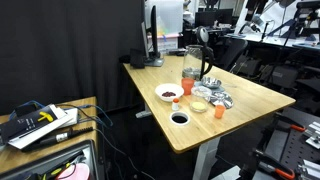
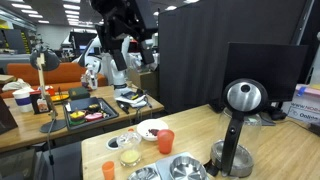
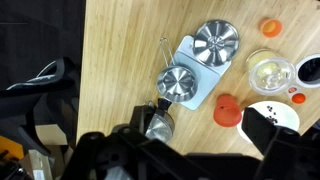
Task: Pick the big orange cup and put it on the left side of the table
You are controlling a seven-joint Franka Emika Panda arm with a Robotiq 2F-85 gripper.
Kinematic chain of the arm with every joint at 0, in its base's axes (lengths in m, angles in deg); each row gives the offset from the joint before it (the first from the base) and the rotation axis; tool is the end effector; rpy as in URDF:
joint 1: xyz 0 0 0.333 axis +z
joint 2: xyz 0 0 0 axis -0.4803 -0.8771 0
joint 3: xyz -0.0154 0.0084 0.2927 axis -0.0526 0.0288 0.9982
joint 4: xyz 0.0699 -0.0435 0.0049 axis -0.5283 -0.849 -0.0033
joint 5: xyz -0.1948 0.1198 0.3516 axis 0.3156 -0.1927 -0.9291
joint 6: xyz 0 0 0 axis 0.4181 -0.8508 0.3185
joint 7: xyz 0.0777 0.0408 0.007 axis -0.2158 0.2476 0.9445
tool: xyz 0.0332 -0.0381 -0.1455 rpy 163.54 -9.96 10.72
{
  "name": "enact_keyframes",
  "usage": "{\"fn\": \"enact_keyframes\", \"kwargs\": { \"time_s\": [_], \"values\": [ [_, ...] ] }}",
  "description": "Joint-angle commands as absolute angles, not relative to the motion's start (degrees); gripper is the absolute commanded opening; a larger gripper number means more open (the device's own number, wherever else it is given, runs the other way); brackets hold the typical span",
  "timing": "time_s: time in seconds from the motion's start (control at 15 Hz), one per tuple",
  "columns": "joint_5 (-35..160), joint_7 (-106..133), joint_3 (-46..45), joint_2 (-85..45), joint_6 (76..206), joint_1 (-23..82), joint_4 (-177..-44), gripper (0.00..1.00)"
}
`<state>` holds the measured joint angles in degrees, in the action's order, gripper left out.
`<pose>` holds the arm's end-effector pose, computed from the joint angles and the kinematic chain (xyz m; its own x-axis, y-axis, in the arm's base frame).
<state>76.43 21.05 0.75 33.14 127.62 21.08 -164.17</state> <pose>0.4151 -0.0975 0.4288 0.9846 0.0342 0.1715 -0.0106 -0.9673 0.2534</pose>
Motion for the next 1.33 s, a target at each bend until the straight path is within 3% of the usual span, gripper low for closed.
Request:
{"fn": "enact_keyframes", "kwargs": {
  "time_s": [0.0,1.27],
  "values": [
    [76.6,20.9,0.5,33.1,127.4,21.5,-164.0,1.00],
    [75.3,19.5,2.8,23.6,132.1,25.6,-159.4,1.00]
  ]
}}
